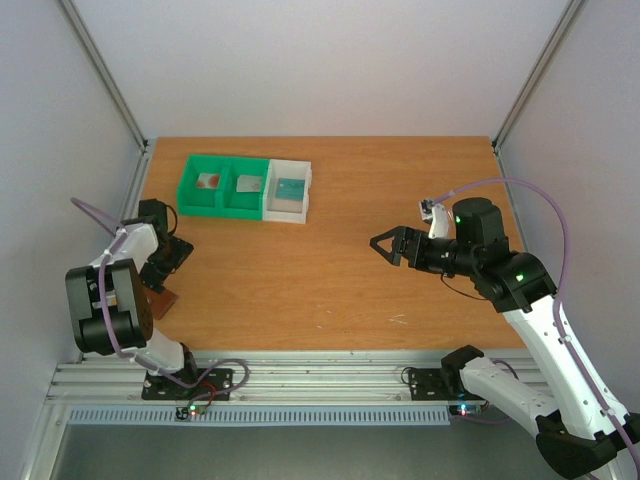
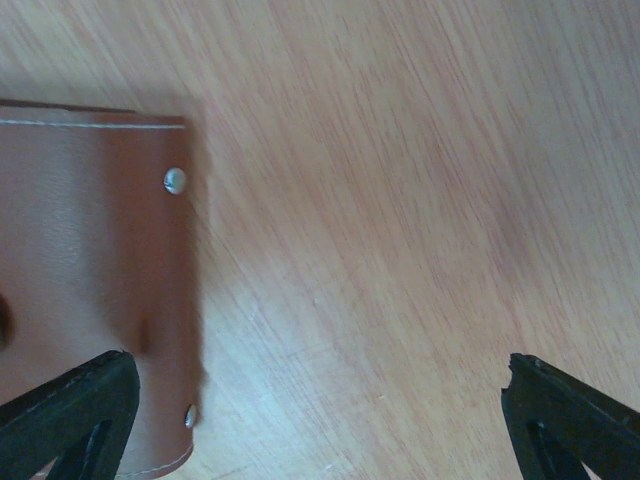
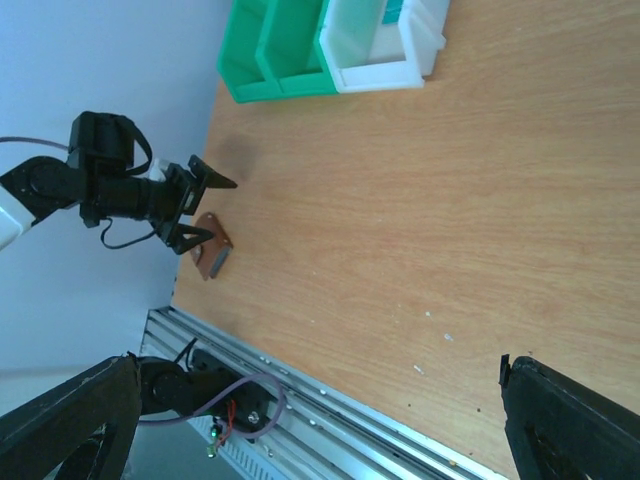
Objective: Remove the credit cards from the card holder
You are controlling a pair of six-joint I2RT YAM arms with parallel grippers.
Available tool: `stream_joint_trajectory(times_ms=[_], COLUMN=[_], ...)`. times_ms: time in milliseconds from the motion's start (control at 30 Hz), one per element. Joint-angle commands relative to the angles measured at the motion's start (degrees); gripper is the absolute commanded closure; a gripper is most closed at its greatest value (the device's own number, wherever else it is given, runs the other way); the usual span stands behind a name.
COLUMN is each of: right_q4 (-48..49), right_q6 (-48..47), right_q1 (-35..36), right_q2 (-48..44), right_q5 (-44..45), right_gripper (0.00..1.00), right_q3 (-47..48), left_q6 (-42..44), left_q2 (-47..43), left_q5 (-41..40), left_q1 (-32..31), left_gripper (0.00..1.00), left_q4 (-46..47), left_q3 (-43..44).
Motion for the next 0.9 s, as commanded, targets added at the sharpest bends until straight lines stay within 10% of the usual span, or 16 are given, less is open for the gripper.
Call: stream_joint_trajectory(times_ms=[0, 533, 867], right_q4=[-2.7, -4.6, -5.2], right_q6=[-1.2, -2.3, -3.5], right_q1=[-0.3, -0.3, -0.3], right_q2=[0.4, 0.7, 0.2], right_q5=[1.8, 4.6, 3.8], right_gripper=[0.02, 0.02, 0.01], right_q3=[2.2, 2.1, 3.8], left_q6=[0.4, -4.8, -6.5], left_q2=[0.9, -1.4, -11.9], left_q5=[2.9, 2.6, -16.0], left_q1=[-1.1, -17.7, -10.6], left_gripper=[0.01, 0.02, 0.01], left_q4=[4.3, 3.9, -7.1], left_q3=[-1.5, 0.3, 1.1])
